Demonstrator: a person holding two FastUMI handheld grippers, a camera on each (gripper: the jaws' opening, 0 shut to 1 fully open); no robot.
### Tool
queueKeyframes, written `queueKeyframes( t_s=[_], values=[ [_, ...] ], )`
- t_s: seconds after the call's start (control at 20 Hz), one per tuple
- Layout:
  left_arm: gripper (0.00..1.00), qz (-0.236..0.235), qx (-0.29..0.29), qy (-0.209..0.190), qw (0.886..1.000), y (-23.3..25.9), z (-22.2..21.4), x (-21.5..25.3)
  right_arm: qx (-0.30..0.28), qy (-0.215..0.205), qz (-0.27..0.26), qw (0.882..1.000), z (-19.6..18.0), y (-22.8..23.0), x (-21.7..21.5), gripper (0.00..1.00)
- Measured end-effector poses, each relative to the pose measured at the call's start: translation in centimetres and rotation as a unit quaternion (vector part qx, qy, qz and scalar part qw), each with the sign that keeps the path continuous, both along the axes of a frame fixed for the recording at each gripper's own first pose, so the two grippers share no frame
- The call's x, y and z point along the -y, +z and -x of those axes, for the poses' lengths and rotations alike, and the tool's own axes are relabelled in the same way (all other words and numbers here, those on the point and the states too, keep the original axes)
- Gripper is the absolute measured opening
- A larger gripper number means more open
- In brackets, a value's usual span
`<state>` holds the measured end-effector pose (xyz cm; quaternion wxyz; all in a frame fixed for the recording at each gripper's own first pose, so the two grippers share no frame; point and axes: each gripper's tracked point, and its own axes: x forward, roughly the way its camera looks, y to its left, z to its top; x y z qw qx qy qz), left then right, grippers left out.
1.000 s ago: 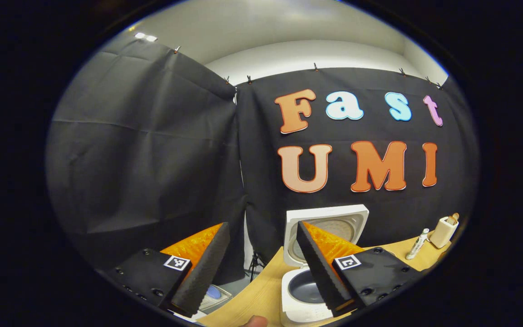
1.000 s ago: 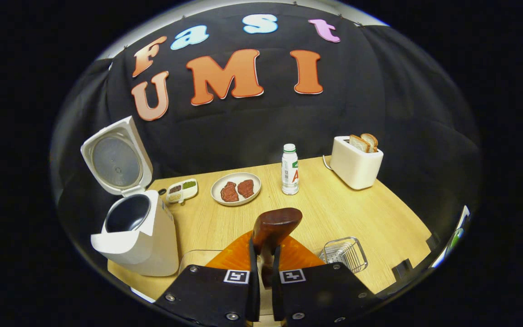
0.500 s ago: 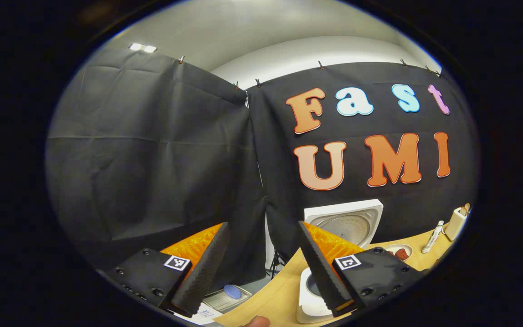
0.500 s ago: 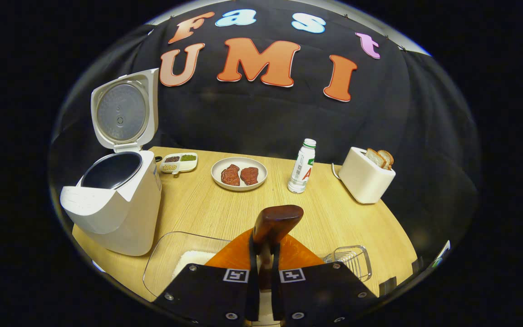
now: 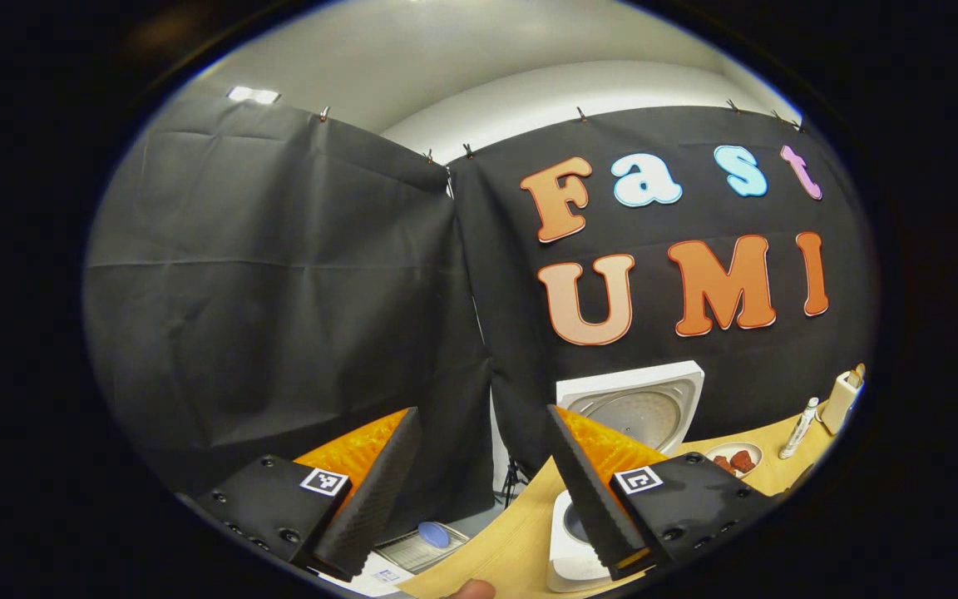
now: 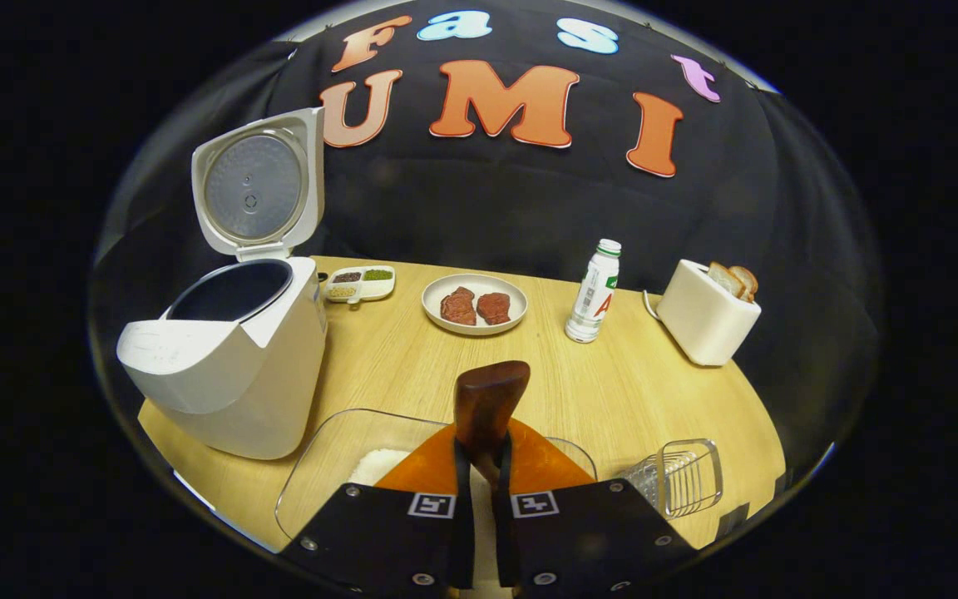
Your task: Close the left gripper, press the button to open the rice cooker; take a wooden spoon from the chopstick holder with the right hand, scoop a spoonful of rice and pour it into the rice cooker, then put the wooden spoon back into the chopstick holder.
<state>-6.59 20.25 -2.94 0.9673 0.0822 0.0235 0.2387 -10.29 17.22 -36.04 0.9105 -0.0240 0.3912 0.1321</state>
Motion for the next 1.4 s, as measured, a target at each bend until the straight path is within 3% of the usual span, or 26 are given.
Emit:
queueKeyframes(
  t_s=[0.15, 0.3, 0.5, 0.8, 1.05, 1.4],
  values=[
    [0.99, 0.002, -0.003, -0.002, 1.0, -0.2, -0.4, 0.1, -0.01, 0.0, -0.02, 1.0, 1.1, 0.2, -0.5, 0.11],
    [0.99, 0.001, -0.006, -0.005, 1.0, -0.5, -0.7, 0.2, -0.05, -0.036, -0.072, 0.995, 2.0, 0.6, -0.3, 0.1],
    [0.99, 0.001, -0.014, -0.011, 1.0, -1.0, -1.1, 0.7, -0.106, -0.108, -0.135, 0.979, 1.2, -0.2, 0.4, 0.1],
    [1.0, 0.002, -0.02, -0.022, 1.0, -1.5, -1.4, 0.8, -0.154, -0.168, -0.194, 0.954, 1.6, -0.4, 0.7, 0.1],
    [0.99, 0.008, -0.022, -0.018, 1.0, -1.9, -0.9, 0.0, -0.176, -0.166, -0.235, 0.942, 2.0, 0.5, -1.3, 0.1],
    [0.99, 0.013, -0.019, -0.009, 1.0, -1.8, 0.2, -1.3, -0.215, -0.181, -0.308, 0.909, 2.1, 0.8, -2.8, 0.1]
  ],
)
